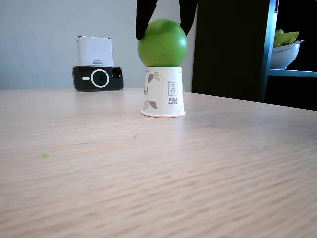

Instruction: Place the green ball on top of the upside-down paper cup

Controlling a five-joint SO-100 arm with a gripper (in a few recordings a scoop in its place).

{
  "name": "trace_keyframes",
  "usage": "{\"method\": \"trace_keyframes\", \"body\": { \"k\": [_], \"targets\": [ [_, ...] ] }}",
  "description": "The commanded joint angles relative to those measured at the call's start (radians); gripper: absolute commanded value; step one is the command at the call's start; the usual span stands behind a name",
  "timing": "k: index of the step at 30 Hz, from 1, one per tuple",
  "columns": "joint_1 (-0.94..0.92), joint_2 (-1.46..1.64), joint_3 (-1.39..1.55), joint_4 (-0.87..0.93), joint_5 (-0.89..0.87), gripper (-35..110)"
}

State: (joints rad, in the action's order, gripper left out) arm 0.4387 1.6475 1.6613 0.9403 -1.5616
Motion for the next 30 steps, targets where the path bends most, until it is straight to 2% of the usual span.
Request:
{"method": "trace_keyframes", "body": {
  "k": [1, 9, 18, 25, 30],
  "targets": [
    [0.0, 0.063, -0.005, -0.012, 0.003, 45],
    [0.009, 0.137, 0.002, -0.025, -0.002, 47],
    [-0.054, 0.305, 0.005, -0.187, 0.057, 44],
    [-0.186, 0.543, 0.095, -0.192, 0.086, 29],
    [-0.321, 0.804, 0.354, -0.195, 0.054, 8]
  ]
}}
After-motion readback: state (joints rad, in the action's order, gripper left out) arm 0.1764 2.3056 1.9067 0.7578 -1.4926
